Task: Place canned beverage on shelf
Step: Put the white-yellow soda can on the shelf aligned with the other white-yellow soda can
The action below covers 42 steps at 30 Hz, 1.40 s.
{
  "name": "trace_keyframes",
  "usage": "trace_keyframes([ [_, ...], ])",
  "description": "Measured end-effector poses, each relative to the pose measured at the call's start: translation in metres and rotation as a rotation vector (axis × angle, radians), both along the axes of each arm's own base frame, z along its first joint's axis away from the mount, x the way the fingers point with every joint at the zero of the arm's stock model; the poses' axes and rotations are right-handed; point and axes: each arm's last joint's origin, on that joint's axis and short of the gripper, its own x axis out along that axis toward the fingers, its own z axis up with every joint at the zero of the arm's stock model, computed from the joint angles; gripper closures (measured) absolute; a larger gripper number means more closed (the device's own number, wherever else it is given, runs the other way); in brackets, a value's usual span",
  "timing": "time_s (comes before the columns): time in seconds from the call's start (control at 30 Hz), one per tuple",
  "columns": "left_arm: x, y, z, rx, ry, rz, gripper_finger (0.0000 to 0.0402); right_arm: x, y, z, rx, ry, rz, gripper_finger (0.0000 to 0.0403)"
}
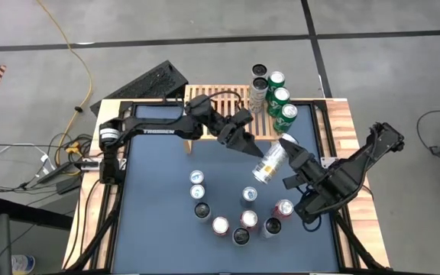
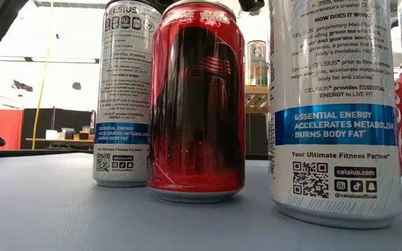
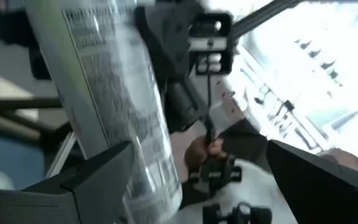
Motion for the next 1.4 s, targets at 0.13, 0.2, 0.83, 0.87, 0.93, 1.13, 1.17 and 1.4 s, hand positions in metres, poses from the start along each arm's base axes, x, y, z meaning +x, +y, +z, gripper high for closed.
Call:
trace_keyframes([
  [0.13,-0.003,0.001,0.004,-0.072,-0.132,0.005,0.0041,0.001,0.000,0.001,0.005,-0.024,-0.002,0.0232],
  [0.2,-0.007,0.002,0.009,-0.109,-0.191,0.001,0.0041,0.002,0.000,0.000,0.004,-0.018,-0.005,0.0232],
  [0.83,0.014,0.020,-0.037,0.042,0.173,0.068,0.0041,0.000,0.003,0.000,0.004,-0.023,0.009,0.0232],
  [0.87,0.013,0.018,-0.034,0.042,0.154,0.070,0.0041,0.000,0.003,0.000,0.004,-0.021,0.009,0.0232],
  [0.93,0.013,0.014,-0.029,0.047,0.112,0.071,0.0041,0.000,0.003,0.000,0.008,-0.021,0.008,0.0232],
  [1.13,0.011,0.000,-0.017,0.000,0.029,0.045,0.0041,0.001,0.003,0.000,0.011,-0.031,0.008,0.0232],
  [1.17,0.011,-0.002,-0.017,-0.010,0.031,0.050,0.0041,0.001,0.003,0.000,0.013,-0.030,0.008,0.0232],
  [1.4,0.014,-0.014,-0.017,-0.026,0.030,0.066,0.0041,0.002,0.003,0.000,0.029,-0.046,0.004,0.0232],
])
